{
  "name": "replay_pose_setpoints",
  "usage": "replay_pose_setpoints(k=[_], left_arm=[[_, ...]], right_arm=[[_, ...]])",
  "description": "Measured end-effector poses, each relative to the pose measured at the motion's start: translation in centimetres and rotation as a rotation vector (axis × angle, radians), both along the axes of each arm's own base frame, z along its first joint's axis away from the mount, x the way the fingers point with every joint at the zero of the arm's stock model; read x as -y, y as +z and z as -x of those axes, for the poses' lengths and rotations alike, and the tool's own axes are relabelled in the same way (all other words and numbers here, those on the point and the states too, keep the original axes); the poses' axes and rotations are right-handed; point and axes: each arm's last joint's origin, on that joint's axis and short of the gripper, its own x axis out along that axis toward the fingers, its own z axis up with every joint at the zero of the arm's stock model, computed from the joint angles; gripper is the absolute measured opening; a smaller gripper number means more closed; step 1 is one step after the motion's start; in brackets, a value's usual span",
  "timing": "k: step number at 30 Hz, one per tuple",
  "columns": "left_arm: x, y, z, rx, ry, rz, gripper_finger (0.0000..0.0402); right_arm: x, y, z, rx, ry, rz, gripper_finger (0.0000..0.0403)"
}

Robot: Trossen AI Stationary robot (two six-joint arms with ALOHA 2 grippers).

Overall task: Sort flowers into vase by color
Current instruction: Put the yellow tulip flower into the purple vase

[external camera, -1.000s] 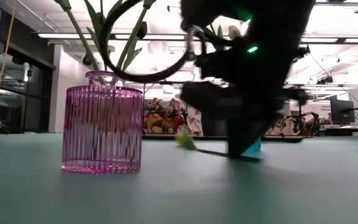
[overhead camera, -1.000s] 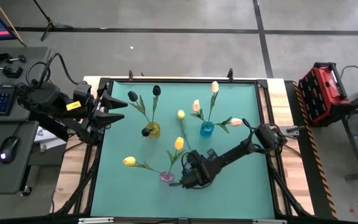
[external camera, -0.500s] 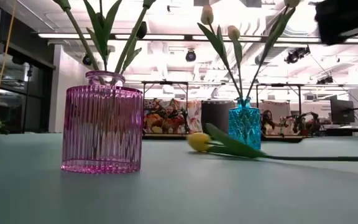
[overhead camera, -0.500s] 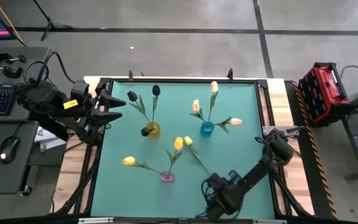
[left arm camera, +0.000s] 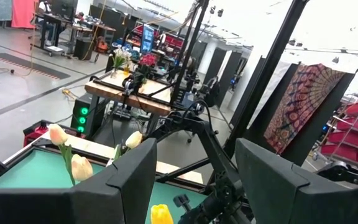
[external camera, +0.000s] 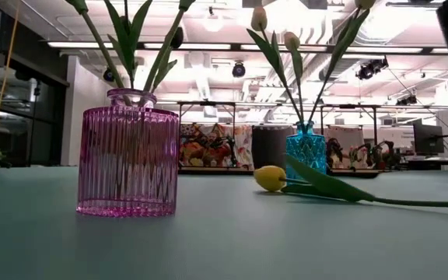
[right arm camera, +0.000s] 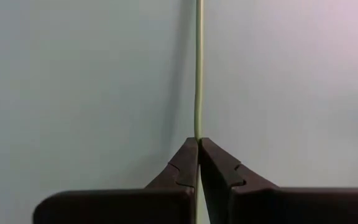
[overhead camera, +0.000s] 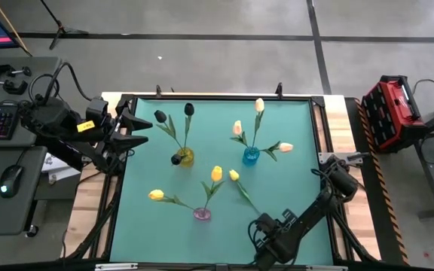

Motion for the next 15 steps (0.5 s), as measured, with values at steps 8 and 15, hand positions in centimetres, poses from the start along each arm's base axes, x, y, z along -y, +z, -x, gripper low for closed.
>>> replay_pose_setpoints(k=[8,15], left_arm=[[0.0,0.0,0.0,0.000,0.000,0.000,0.0204],[0.0,0.0,0.0,0.000,0.001,-0.010,0.0204]], right_arm=[[0.0,0.1,0.1,-0.024,-0.014,-0.019,0.0017],[0.1,1.2,0.2,0.004,-0.011,-0.037,0.0107]])
